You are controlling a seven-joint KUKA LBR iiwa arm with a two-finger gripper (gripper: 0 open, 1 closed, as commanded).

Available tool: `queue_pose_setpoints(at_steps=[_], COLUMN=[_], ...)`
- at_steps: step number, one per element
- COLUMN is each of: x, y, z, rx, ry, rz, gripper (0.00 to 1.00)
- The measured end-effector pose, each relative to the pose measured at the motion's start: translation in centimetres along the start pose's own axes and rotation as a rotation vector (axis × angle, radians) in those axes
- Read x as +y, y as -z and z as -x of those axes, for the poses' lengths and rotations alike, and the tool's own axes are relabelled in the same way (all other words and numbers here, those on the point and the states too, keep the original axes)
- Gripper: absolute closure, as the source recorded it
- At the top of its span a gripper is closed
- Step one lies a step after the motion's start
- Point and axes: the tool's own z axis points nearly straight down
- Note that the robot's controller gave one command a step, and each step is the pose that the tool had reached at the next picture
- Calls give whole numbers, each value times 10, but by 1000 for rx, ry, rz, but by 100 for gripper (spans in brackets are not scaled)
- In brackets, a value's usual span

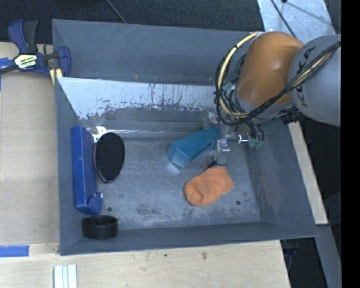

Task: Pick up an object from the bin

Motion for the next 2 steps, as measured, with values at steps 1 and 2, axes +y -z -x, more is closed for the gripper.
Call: queue_pose_setpoints(at_steps=[1,2], x=[0,24], y=[5,-43], z=[2,10], rx=[-9,-12], ry=[1,153], rz=[-1,-2], gripper=[0,0])
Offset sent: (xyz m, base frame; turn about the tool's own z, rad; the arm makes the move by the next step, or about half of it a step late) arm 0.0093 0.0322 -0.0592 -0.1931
